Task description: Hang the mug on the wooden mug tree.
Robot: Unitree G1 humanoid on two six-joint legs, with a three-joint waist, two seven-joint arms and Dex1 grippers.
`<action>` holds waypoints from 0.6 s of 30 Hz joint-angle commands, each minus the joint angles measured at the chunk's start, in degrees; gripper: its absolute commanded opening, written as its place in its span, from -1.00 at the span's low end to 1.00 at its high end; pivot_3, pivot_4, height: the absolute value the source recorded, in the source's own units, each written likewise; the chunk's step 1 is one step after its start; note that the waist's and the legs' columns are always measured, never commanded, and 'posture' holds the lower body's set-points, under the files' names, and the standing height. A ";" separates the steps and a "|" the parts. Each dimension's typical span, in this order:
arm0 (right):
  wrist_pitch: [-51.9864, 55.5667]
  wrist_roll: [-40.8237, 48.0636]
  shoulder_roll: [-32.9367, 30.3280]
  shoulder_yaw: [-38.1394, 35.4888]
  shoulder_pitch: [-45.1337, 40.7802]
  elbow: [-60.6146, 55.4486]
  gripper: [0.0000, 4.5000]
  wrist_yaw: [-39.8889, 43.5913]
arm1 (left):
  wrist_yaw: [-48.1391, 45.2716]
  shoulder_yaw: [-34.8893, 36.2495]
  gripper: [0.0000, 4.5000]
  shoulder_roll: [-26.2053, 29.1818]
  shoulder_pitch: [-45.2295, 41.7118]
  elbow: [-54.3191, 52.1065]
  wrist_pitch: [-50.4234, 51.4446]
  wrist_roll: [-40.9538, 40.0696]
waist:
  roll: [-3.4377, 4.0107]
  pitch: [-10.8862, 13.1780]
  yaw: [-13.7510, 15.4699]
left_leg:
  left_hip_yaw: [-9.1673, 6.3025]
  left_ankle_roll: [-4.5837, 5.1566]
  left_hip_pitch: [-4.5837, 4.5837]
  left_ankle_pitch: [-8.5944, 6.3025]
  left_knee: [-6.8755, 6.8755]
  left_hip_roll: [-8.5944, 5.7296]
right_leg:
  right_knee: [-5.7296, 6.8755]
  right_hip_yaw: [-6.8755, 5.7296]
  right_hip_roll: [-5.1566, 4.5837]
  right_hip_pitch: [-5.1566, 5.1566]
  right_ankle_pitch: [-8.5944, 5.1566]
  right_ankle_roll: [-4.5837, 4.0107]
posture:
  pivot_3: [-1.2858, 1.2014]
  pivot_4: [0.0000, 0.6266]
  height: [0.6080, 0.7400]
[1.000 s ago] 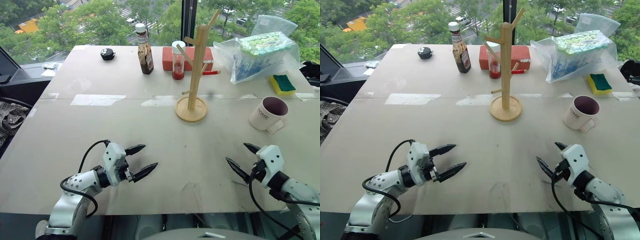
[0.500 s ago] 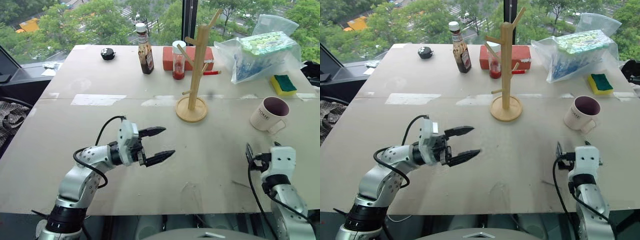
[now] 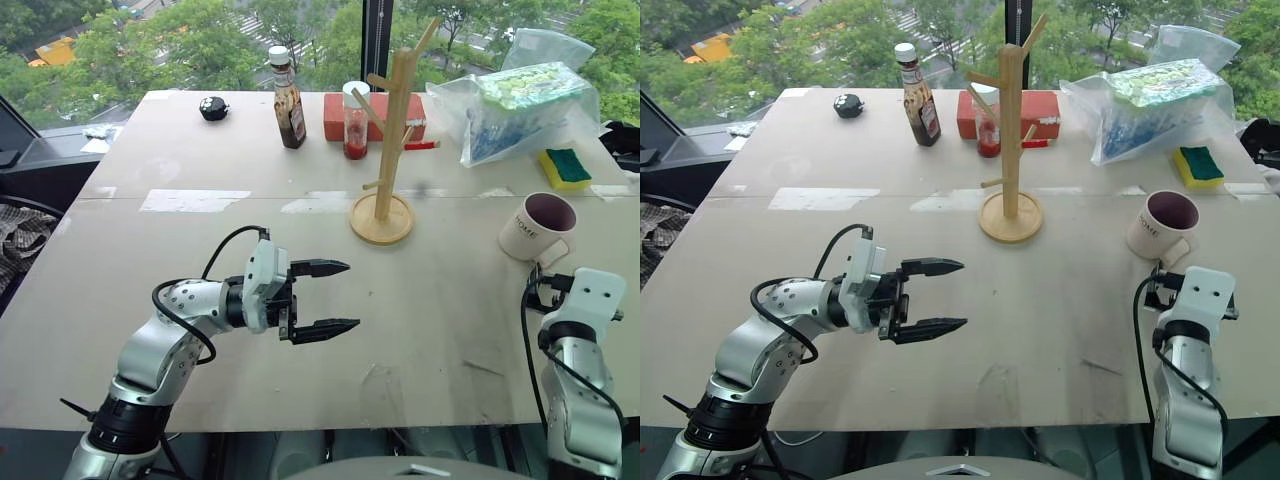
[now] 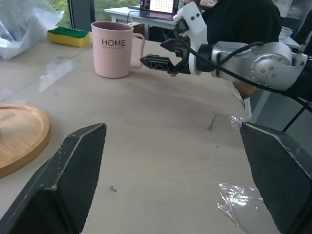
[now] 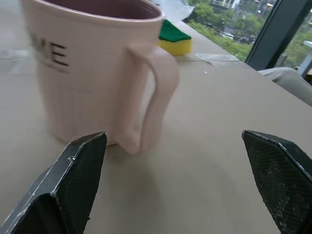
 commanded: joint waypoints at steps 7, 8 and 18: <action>-0.96 0.68 -4.17 -3.24 -8.06 10.63 0.56 -1.17 | 1.69 2.84 1.00 0.28 1.85 -3.59 -0.84 -0.67 | 0.01 0.00 -0.15 | 0.02 0.00 0.02 0.00 -0.01 0.00 | 0.03 0.03 0.01 -0.01 0.00 0.00 | 0.03 -0.52 1.00; -1.48 0.87 -4.65 -3.37 -9.18 12.49 0.42 -1.08 | 1.93 2.91 1.00 0.14 1.95 -3.67 -0.86 -0.61 | 0.01 0.01 -0.14 | 0.02 0.00 0.02 0.00 -0.01 0.00 | 0.03 0.04 0.01 -0.01 0.00 0.00 | 0.03 -0.52 1.00; -9.44 5.27 -10.36 -3.75 -15.30 25.71 -0.98 4.73 | 3.25 4.22 1.00 -0.16 3.13 -3.07 -2.01 -0.46 | -0.01 -0.01 0.03 | 0.02 0.01 0.01 0.00 0.00 -0.02 | 0.01 0.02 -0.02 0.01 0.01 0.01 | 0.03 -0.52 1.00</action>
